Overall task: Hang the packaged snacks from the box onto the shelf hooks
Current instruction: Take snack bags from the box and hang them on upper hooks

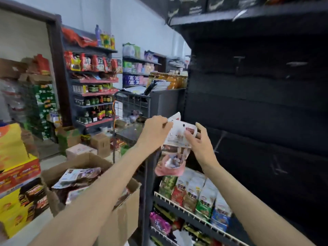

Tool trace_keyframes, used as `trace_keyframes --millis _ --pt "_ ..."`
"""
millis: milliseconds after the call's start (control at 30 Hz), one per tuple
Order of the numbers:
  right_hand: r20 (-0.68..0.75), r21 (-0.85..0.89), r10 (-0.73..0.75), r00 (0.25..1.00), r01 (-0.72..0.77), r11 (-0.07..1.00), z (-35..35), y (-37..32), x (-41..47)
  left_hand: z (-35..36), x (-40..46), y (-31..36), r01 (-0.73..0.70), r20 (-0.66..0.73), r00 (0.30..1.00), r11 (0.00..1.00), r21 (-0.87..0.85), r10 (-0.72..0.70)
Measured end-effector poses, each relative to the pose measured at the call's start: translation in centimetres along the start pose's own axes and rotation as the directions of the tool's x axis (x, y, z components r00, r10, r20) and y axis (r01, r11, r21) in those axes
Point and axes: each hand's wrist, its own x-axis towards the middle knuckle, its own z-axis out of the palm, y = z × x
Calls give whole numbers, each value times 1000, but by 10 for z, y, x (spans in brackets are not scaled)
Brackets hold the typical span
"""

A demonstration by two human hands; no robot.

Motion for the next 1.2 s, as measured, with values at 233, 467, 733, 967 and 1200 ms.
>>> trace_keyframes --millis 233,467,733,967,1200 --pt "-372 53 -43 927 68 996 -151 -49 -43 52 8 129 -242 -22 970 943 -228 243" --pt "-511 -222 -242 825 145 964 -297 -76 -86 102 4 273 -335 -28 934 850 -406 355" --pt "-613 -304 -298 732 129 944 -442 -98 -84 151 9 395 -320 -62 943 838 -443 327" --pt "-600 -359 -324 732 116 926 -516 -99 -46 170 27 440 -325 -89 945 881 -344 314" --pt "-640 -347 -294 710 74 935 -535 -88 -12 181 48 449 -355 -125 935 878 -320 332"
